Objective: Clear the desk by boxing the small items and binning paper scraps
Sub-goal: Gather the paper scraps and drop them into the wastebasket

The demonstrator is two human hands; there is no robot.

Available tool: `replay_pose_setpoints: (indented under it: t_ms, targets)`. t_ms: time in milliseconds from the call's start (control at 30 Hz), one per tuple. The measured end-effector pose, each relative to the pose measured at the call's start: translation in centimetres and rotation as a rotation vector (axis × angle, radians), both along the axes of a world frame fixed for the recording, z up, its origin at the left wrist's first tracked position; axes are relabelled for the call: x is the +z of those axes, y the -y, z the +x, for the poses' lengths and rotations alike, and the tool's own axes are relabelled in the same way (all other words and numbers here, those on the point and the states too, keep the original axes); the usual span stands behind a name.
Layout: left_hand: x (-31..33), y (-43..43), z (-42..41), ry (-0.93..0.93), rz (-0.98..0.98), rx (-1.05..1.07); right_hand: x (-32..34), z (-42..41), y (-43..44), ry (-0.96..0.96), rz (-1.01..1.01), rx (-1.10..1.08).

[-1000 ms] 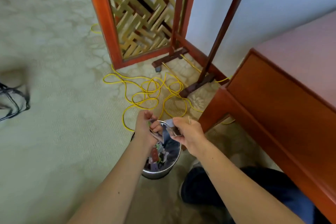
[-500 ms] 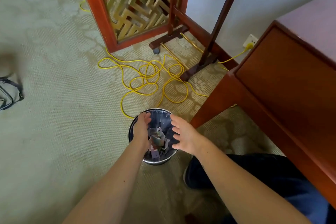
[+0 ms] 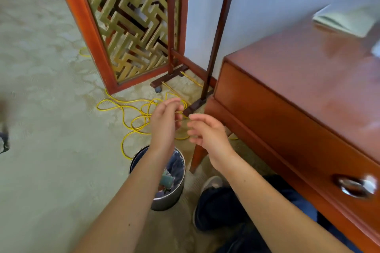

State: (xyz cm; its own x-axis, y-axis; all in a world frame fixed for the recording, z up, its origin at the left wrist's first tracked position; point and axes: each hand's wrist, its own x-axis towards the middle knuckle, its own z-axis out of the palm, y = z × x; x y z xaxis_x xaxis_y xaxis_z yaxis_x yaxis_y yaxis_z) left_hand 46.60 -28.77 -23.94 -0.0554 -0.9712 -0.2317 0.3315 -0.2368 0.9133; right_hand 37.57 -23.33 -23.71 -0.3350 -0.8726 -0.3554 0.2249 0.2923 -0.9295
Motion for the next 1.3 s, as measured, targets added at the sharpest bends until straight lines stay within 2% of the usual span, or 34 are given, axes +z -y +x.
replay_pose_setpoints:
  t_ms: [267, 700, 967, 1300]
  targets:
    - [9.1, -5.7, -4.4, -0.086, -0.227, -0.187, 9.6, -3.3, -7.3, -0.154, -0.274, -0.071]
    - [17.6, -16.0, -14.1, -0.101, -0.386, -0.482, 17.2, -12.3, -20.4, -0.213, -0.556, -0.370]
    - [19.3, -23.5, -22.8, -0.090, -0.414, -0.808, 18.5, -18.9, -29.7, -0.325, -0.560, -0.612]
    - [18.7, -31.7, -30.3, -0.002, -0.504, -1.106, 17.3, -24.1, -40.8, -0.491, -0.381, -0.849]
